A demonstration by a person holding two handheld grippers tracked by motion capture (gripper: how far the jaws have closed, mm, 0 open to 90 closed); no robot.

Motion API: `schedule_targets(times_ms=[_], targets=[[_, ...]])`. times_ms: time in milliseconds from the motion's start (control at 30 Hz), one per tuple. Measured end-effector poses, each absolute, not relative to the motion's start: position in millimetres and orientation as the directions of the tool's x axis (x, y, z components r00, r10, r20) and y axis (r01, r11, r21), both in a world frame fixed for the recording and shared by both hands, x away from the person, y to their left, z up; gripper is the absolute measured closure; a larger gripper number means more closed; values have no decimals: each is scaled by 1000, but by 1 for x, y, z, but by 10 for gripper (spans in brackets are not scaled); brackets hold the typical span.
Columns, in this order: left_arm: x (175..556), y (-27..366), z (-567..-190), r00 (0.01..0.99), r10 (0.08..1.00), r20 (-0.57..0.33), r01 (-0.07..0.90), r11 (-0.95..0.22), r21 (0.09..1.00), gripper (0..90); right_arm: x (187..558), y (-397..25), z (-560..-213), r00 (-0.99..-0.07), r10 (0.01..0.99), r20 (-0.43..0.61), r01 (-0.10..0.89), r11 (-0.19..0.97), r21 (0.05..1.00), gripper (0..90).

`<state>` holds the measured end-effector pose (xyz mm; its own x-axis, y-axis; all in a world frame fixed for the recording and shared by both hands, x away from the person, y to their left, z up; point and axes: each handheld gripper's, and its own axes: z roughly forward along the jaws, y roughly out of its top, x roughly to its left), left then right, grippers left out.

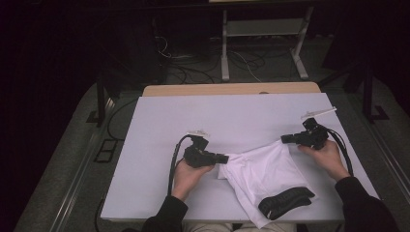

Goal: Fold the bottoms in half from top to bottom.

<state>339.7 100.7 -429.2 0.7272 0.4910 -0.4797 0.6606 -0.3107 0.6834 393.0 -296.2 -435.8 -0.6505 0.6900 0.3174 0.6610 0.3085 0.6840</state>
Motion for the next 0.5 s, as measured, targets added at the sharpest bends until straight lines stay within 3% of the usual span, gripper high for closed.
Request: schedule_targets(times_ms=[500], targets=[[356,130,-425,708,534,-461,670,-304,677,853,413,-263,-434,-653,686,320,663,316,679,878]])
